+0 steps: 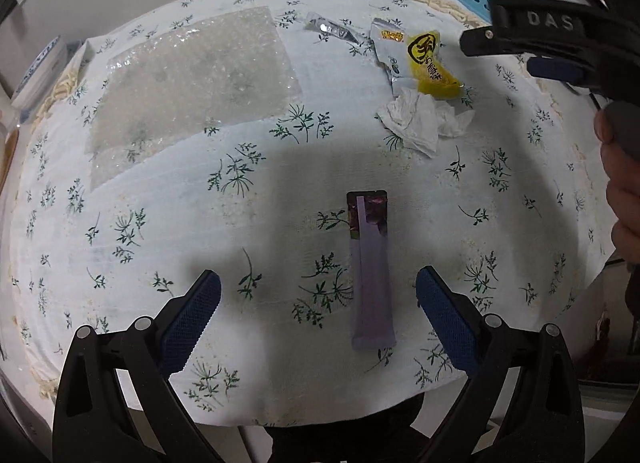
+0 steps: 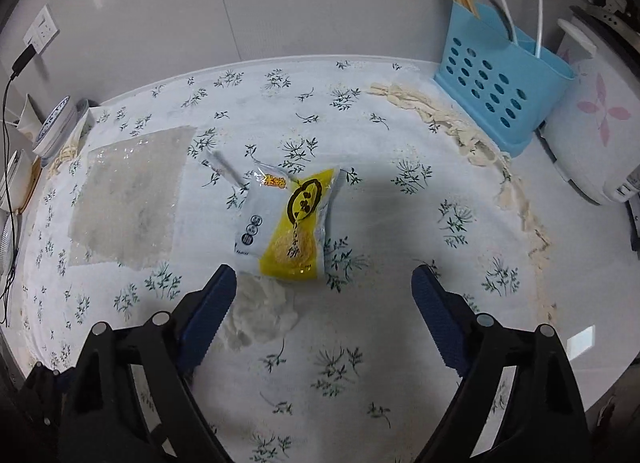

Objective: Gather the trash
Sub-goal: 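Grasp the purple stick with the left tool while the right tool grasps the yellow wrapper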

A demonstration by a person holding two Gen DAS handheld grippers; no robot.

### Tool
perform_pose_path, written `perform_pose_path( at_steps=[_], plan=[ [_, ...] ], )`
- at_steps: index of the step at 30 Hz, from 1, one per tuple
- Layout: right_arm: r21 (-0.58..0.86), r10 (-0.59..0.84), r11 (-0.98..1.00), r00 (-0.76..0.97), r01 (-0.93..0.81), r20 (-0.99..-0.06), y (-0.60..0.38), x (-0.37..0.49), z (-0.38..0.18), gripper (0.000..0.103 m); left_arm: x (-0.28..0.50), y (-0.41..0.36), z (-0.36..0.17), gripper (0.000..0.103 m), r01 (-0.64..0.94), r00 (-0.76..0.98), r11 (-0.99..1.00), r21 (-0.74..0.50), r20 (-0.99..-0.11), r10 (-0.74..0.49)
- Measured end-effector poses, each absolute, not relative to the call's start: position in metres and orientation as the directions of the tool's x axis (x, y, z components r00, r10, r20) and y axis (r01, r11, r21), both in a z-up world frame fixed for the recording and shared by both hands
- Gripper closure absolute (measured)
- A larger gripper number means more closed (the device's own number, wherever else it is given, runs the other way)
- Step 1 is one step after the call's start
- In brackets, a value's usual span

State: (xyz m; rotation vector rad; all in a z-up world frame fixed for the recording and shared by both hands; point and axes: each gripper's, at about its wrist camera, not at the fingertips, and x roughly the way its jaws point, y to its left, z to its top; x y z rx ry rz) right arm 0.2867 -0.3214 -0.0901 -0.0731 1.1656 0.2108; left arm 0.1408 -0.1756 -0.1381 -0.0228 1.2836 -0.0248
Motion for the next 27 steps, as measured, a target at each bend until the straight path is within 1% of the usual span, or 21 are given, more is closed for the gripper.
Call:
perform_pose_path(
  at_steps=[2, 3, 5, 8, 10, 11, 12, 13, 14, 15, 18, 19, 20, 21, 22, 26, 27],
  plan=[
    [0.052, 0.122, 0.978, 0.35, -0.204, -0.929, -0.318, 0.301, -0.103, 0.026, 0.147, -0.181, -0.145, 0.011, 0.006, 0.27, 1.0, -0.018, -0.963, -0.019],
    [0.039, 0.108, 0.979, 0.343, -0.201, -0.933, -0.316, 0.307, -0.108, 0.031, 0.149, -0.183, -0.148, 0.012, 0.004, 0.26, 1.0, -0.016, -0.965, -0.017],
    [0.042, 0.108, 0.979, 0.327, -0.201, -0.939, -0.313, 0.317, -0.116, 0.033, 0.153, -0.185, -0.154, 0.016, 0.0, 0.242, 1.0, -0.005, -0.97, -0.005],
    [0.045, 0.105, 0.979, 0.301, -0.201, -0.948, -0.308, 0.328, -0.125, 0.041, 0.155, -0.188, -0.159, 0.022, 0.004, 0.23, 1.0, 0.018, -0.973, 0.016],
    [0.048, 0.104, 0.977, 0.272, -0.206, -0.957, -0.304, 0.334, -0.132, 0.049, 0.156, -0.189, -0.162, 0.026, 0.004, 0.217, 1.0, 0.028, -0.976, 0.026],
    [0.047, 0.101, 0.977, 0.26, -0.207, -0.96, -0.303, 0.336, -0.135, 0.051, 0.157, -0.189, -0.163, 0.029, 0.002, 0.212, 1.0, 0.025, -0.977, 0.024],
    [0.048, 0.1, 0.977, 0.249, -0.207, -0.963, -0.302, 0.338, -0.138, 0.055, 0.158, -0.189, -0.164, 0.031, -0.003, 0.2, 1.0, 0.013, -0.98, 0.013],
    [0.054, 0.104, 0.977, 0.238, -0.208, -0.966, -0.301, 0.339, -0.14, 0.06, 0.159, -0.188, -0.165, 0.034, -0.01, 0.188, 1.0, -0.002, -0.982, 0.0],
    [0.056, 0.104, 0.977, 0.23, -0.208, -0.968, -0.299, 0.34, -0.142, 0.062, 0.16, -0.188, -0.165, 0.038, -0.02, 0.181, 1.0, 0.003, -0.984, 0.007],
    [0.05, 0.097, 0.977, 0.223, -0.208, -0.97, -0.298, 0.341, -0.144, 0.066, 0.16, -0.188, -0.166, 0.04, -0.02, 0.18, 1.0, 0.006, -0.984, 0.009],
    [0.036, 0.084, 0.977, 0.226, -0.209, -0.971, -0.295, 0.342, -0.145, 0.072, 0.161, -0.189, -0.165, 0.051, -0.022, 0.168, 1.0, 0.003, -0.986, 0.007],
    [0.031, 0.077, 0.978, 0.225, -0.204, -0.971, -0.295, 0.343, -0.146, 0.076, 0.163, -0.188, -0.164, 0.058, -0.025, 0.163, 1.0, 0.005, -0.987, 0.009],
    [0.033, 0.077, 0.98, 0.22, -0.198, -0.972, -0.295, 0.344, -0.146, 0.076, 0.164, -0.187, -0.163, 0.067, -0.031, 0.158, 1.0, 0.001, -0.987, 0.006],
    [0.032, 0.074, 0.981, 0.216, -0.191, -0.974, -0.296, 0.345, -0.146, 0.08, 0.165, -0.188, -0.162, 0.072, -0.034, 0.158, 0.999, 0.003, -0.987, 0.009],
    [0.033, 0.073, 0.982, 0.213, -0.187, -0.974, -0.296, 0.346, -0.147, 0.081, 0.166, -0.188, -0.161, 0.081, -0.036, 0.157, 0.999, 0.01, -0.988, 0.016],
    [0.048, 0.083, 0.985, 0.206, -0.168, -0.975, -0.3, 0.349, -0.148, 0.086, 0.171, -0.182, -0.163, 0.09, -0.026, 0.157, 1.0, 0.013, -0.987, 0.017],
    [0.053, 0.086, 0.985, 0.205, -0.163, -0.975, -0.3, 0.351, -0.148, 0.086, 0.172, -0.18, -0.163, 0.091, -0.03, 0.157, 0.999, 0.01, -0.987, 0.015]
  ],
)
